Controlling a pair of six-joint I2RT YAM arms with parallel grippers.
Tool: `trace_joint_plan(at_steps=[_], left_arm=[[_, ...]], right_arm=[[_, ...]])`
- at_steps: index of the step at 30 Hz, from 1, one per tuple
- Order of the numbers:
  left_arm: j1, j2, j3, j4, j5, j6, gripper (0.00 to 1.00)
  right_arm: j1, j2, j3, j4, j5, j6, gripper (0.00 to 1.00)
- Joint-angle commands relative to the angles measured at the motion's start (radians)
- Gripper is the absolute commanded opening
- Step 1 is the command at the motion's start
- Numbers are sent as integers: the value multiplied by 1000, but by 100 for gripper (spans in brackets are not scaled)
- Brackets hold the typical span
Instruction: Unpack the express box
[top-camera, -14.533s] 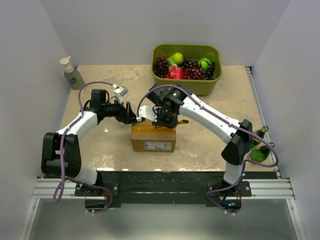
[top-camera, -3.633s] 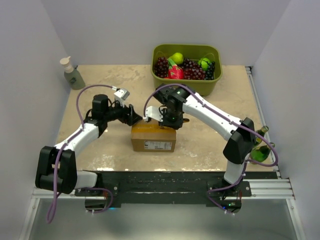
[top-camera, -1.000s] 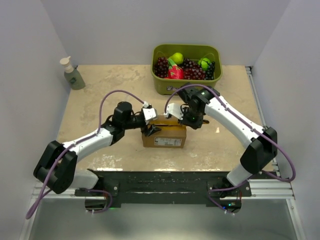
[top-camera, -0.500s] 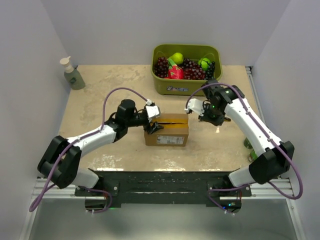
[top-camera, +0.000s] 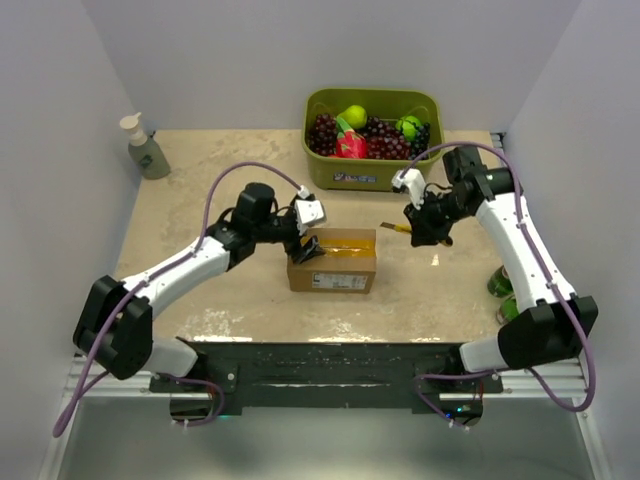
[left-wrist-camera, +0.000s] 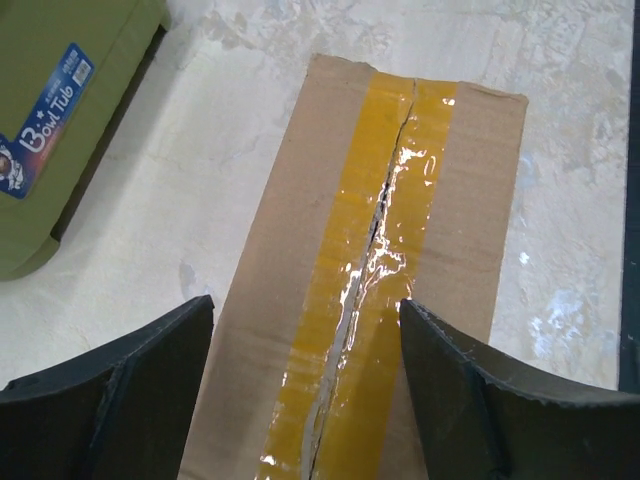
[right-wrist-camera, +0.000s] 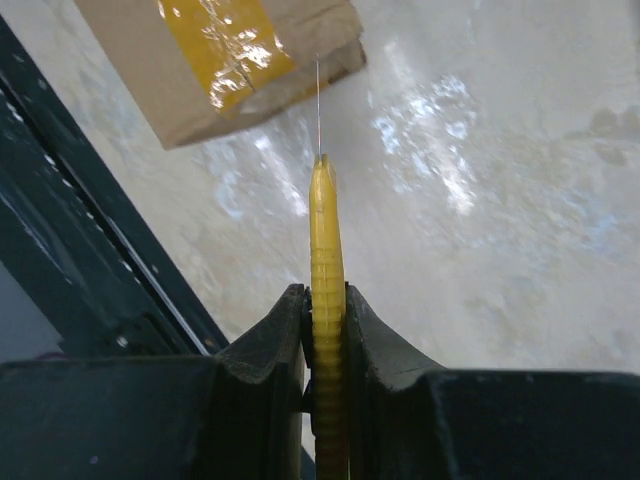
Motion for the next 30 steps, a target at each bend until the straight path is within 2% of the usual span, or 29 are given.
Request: trace_joint_plan(at_steps=[1, 6, 8, 10, 13, 15, 19, 22, 23, 26, 30], left_arm=[[11, 14, 185, -255, 47, 37, 81], [-4, 73, 280, -361, 130, 71, 81], [-27, 104, 302, -410, 150, 137, 78], [-44, 141, 306, -471, 149, 194, 76], [-55, 167, 282, -499, 132, 195, 74], [-61, 185, 265, -507, 103, 208, 73], [-61, 204, 195, -482, -18, 260, 72], [-52, 184, 103, -407, -193, 228, 72], [-47, 155, 80, -396, -240, 228, 72], [-35, 101, 20, -396, -268, 229, 72], [-30, 72, -13, -413, -317, 225, 73]], right_arm=[[-42, -87, -146, 151, -249, 112, 0], [-84, -139, -293, 283, -421, 228, 0], [-99, -159, -325, 329, -456, 265, 0], [-119, -170, -370, 344, -504, 279, 0], [-151, -200, -391, 403, -530, 328, 0], [-173, -196, -408, 458, -532, 384, 0], [-223, -104, -415, 455, -515, 368, 0], [-268, -24, -413, 458, -515, 380, 0], [-271, -12, -412, 450, -512, 365, 0], [-271, 54, -385, 364, -512, 271, 0], [-270, 158, -341, 266, -622, 156, 0]])
